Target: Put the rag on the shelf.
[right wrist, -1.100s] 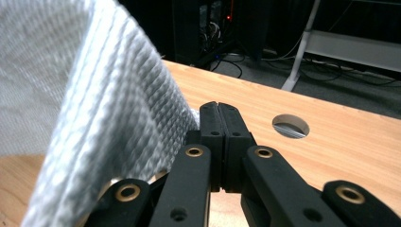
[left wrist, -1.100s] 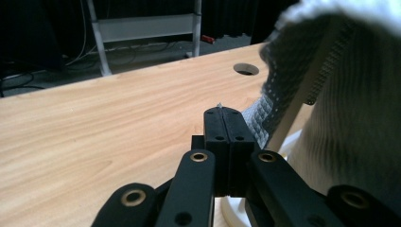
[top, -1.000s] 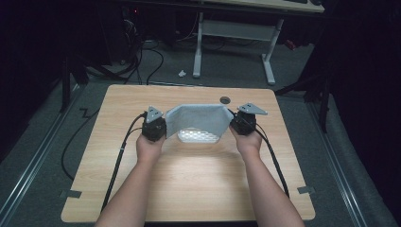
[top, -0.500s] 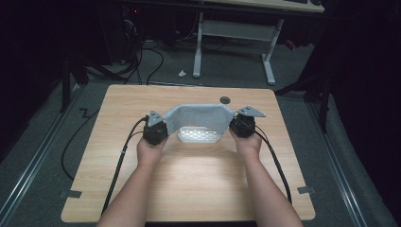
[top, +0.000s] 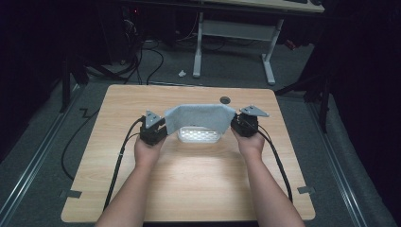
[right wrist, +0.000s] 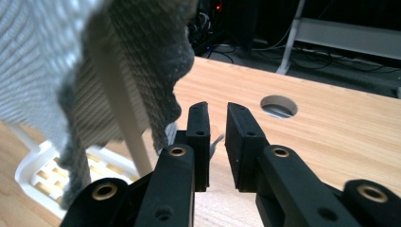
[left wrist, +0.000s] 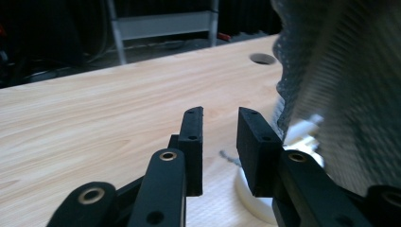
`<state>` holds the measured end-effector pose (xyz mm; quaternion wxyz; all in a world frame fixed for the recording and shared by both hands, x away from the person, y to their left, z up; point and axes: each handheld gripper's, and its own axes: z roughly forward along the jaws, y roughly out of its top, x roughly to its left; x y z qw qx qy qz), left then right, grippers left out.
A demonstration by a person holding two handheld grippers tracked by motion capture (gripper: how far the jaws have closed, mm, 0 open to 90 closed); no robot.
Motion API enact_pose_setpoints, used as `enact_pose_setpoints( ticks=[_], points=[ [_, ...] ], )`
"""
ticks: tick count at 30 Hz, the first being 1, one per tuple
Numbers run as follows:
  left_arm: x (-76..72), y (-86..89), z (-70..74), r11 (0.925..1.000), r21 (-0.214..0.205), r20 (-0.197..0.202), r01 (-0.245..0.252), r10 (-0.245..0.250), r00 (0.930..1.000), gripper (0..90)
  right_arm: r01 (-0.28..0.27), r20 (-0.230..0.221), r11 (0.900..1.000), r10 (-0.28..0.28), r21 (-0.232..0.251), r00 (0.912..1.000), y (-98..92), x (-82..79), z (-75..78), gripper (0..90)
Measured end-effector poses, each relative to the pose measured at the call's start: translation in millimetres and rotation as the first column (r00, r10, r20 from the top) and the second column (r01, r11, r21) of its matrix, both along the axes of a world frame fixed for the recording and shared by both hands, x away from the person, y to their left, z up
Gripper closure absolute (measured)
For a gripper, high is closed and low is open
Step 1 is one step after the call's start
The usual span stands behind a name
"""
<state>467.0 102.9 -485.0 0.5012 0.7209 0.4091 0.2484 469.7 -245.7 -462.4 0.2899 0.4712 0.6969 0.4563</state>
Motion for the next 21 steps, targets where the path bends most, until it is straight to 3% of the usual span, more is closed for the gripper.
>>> enact_pose_setpoints(
  ticks=[7, 10, 16, 18, 21],
  points=[
    [-3.1, 16.0, 6.8, 0.9996, -0.011, 0.004, -0.027, 0.027, 0.9996, 71.8, 0.008, 0.023, 1.0000, -0.008, -0.003, 0.9997, -9.5, -5.2, 11.4, 77.8],
    [-4.6, 21.7, 8.2, 0.9995, 0.003, -0.008, -0.032, 0.032, 0.9994, 71.4, 0.013, 0.038, 0.9999, -0.013, -0.009, 0.9992, -13.3, -8.3, 11.3, 77.0],
    [-8.9, 26.9, 12.7, 0.9991, 0.024, -0.003, -0.035, 0.035, 0.9994, 70.1, 0.037, 0.018, 0.9992, -0.037, -0.014, 0.9992, -23.1, -13.4, 8.5, 74.9],
    [-10.7, 28.9, 14.0, 0.9984, 0.039, -0.003, -0.042, 0.042, 0.9991, 68.5, 0.036, 0.036, 0.9993, -0.036, -0.006, 0.9987, -25.1, -16.7, 9.6, 74.1],
    [-15.0, 35.1, 14.1, 0.9980, 0.024, 0.002, -0.059, 0.059, 0.9983, 64.7, 0.037, 0.036, 0.9992, -0.037, -0.012, 0.9987, -28.2, -22.9, 10.6, 72.5]
  ],
)
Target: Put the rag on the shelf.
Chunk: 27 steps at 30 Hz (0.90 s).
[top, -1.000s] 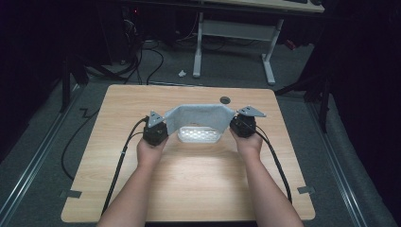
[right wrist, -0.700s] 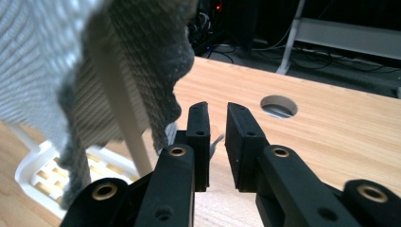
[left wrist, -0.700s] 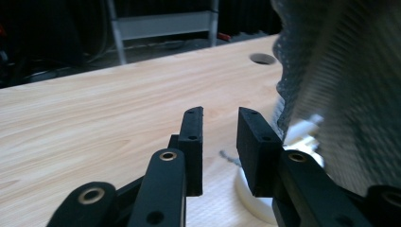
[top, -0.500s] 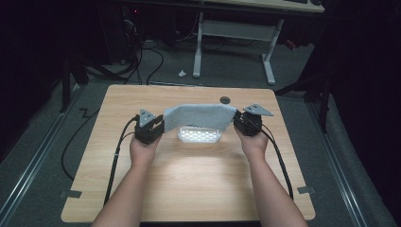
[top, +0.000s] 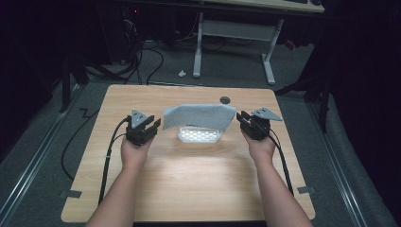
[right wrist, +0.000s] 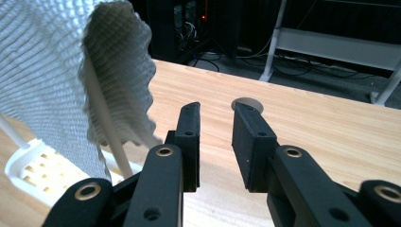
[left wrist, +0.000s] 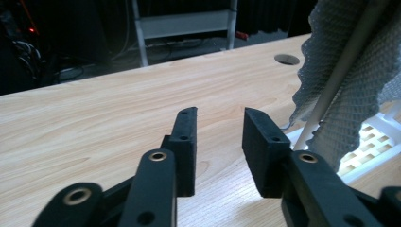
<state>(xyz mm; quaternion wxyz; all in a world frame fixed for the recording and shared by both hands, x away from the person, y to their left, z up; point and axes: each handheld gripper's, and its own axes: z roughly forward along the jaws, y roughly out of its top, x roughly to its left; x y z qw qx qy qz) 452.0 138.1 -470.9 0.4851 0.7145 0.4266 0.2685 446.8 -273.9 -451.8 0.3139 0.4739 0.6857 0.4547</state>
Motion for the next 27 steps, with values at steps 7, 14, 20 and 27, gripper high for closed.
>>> enact_pose_setpoints(
  ticks=[7, 14, 20, 27],
  points=[
    [-12.1, 13.4, -8.1, 0.9999, 0.014, -0.030, -0.010, 0.010, 0.9995, 57.3, -0.026, 0.012, 0.9992, 0.026, -0.031, 0.9996, 0.2, -18.7, 0.8, 66.6],
    [-29.8, 25.6, -11.8, 0.9995, 0.026, -0.045, 0.017, -0.015, 0.9989, 53.3, -0.051, 0.033, 0.9966, 0.053, -0.064, 0.9981, 2.2, -41.2, 0.8, 62.6],
    [-51.9, 31.4, -17.2, 0.9978, 0.029, -0.066, 0.060, -0.058, 0.9961, 51.4, -0.075, 0.035, 0.9951, 0.078, -0.065, 0.9964, 5.2, -61.5, 3.2, 59.5],
    [-86.5, 31.8, -23.6, 0.9922, 0.024, -0.114, 0.122, -0.118, 0.9864, 49.6, -0.106, 0.023, 0.9914, 0.108, -0.077, 0.9939, 12.1, -93.4, -0.7, 51.9]
  ],
)
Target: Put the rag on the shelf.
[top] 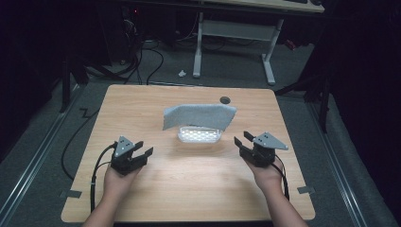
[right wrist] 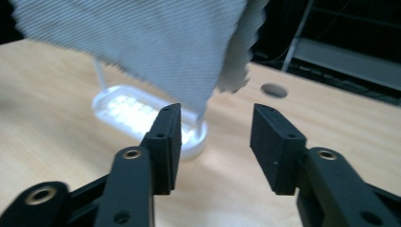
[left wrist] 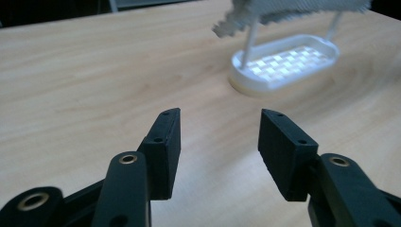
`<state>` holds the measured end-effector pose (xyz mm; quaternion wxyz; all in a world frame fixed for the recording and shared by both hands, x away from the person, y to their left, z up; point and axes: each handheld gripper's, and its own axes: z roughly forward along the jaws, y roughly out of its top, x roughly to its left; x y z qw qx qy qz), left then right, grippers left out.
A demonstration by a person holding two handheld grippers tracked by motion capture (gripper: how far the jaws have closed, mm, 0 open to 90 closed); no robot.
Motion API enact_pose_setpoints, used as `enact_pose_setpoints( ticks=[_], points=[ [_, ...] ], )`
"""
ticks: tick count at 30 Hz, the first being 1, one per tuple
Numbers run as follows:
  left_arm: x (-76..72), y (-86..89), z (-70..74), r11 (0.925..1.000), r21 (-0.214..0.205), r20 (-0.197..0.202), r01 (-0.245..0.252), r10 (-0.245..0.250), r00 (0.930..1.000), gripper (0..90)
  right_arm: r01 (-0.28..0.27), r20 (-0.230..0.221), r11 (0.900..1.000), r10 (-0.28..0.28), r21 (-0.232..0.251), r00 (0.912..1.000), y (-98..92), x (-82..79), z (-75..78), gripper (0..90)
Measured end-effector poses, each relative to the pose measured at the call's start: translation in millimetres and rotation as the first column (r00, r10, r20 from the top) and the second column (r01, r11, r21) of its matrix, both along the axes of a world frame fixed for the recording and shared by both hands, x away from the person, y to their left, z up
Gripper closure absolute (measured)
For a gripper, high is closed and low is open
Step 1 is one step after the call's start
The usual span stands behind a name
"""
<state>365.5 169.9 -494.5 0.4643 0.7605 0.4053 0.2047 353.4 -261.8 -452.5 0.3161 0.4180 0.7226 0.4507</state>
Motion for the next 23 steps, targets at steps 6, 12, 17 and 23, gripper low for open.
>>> enact_pose_setpoints(
  ticks=[6, 12, 17, 23],
  points=[
    [-33.3, -14.3, -9.4, 0.9976, 0.023, -0.096, 0.065, -0.063, 0.9934, 47.4, -0.033, -0.060, 0.9986, 0.030, -0.041, 0.9978, 9.4, -33.8, -20.1, 47.3],
    [-83.2, -38.1, -24.3, 0.9922, 0.040, -0.071, 0.118, -0.115, 0.9909, 45.9, -0.040, -0.118, 0.9965, 0.031, -0.073, 0.9925, 21.8, -68.9, -48.8, 45.8],
    [-85.3, -45.4, -26.3, 0.9687, 0.175, -0.087, 0.176, -0.162, 0.9829, 46.0, -0.070, -0.139, 0.9921, 0.056, -0.104, 0.9888, 24.2, -75.0, -55.1, 44.9],
    [-79.3, -43.0, -26.9, 0.9805, 0.122, -0.099, 0.154, -0.143, 0.9848, 45.7, -0.063, -0.148, 0.9933, 0.049, -0.096, 0.9878, 20.6, -72.3, -58.2, 44.9]
  ],
)
